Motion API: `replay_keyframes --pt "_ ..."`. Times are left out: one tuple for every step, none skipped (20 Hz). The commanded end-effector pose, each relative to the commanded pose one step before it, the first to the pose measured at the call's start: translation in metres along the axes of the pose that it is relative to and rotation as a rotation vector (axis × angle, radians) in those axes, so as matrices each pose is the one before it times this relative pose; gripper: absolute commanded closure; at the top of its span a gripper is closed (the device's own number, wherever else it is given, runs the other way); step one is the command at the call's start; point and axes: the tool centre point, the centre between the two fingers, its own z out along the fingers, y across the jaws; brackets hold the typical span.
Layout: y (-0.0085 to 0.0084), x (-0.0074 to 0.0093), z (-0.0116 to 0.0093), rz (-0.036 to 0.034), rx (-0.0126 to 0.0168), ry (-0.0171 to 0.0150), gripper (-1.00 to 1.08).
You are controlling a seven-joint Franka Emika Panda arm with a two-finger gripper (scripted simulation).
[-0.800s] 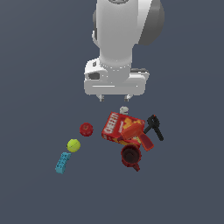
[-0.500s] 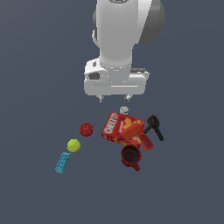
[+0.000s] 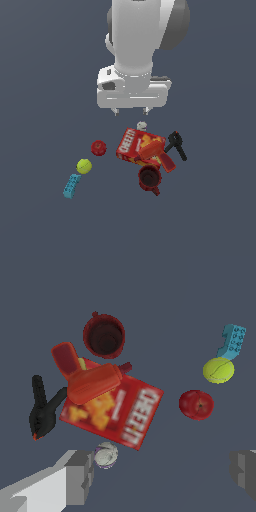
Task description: Pick up a designated object from a clutter of objects.
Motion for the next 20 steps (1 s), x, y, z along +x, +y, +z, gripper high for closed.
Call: replay_keyframes --pt "0.00200 0.00224 0.00131 0.00317 0.00096 0.00002 -0.92" --pt "0.00135 0.00183 0.00083 0.00179 0.00070 0.00034 -0.92" --pt "0.00162 0.00220 0.00101 0.00199 0.00081 0.00038 -0.92" --pt "0.00190 0.00253 0.00118 0.00227 0.00093 0.00043 -0.92" --pt "0.00210 0.00283 0.00135 0.00253 0.00099 0.00049 -0.92" --pt "0.00242 0.00314 0.00155 0.00306 0.00113 0.00059 -0.92" --pt "0.00274 0.00348 0.00179 0.00357 0.00125 0.00070 -0.92" --pt "0.00300 0.00380 0.00201 0.00391 0.00132 0.00078 -0.92" --pt "0.00334 0.00414 0.00226 0.00423 0.00139 0.00085 -0.92" --pt "0.00369 0.00447 0.00252 0.00457 0.00146 0.00092 -0.92" --pt "0.00402 0.00479 0.00281 0.00494 0.00150 0.00101 -0.92" --pt "0.00437 0.00511 0.00312 0.00533 0.00154 0.00110 -0.92" --pt "0.00476 0.00542 0.00345 0.00573 0.00156 0.00120 -0.92" --pt "0.00516 0.00572 0.00380 0.00611 0.00157 0.00129 -0.92" --pt "0.00557 0.00599 0.00418 0.00651 0.00155 0.00139 -0.92" --pt "0.00599 0.00625 0.00458 0.00689 0.00151 0.00149 -0.92" --pt "0.00641 0.00649 0.00501 0.00725 0.00145 0.00159 -0.92" --pt "0.00680 0.00665 0.00542 0.00757 0.00136 0.00168 -0.92" --pt "0.00693 0.00654 0.00563 0.00759 0.00121 0.00170 -0.92" --pt "0.00702 0.00639 0.00581 0.00755 0.00105 0.00171 -0.92"
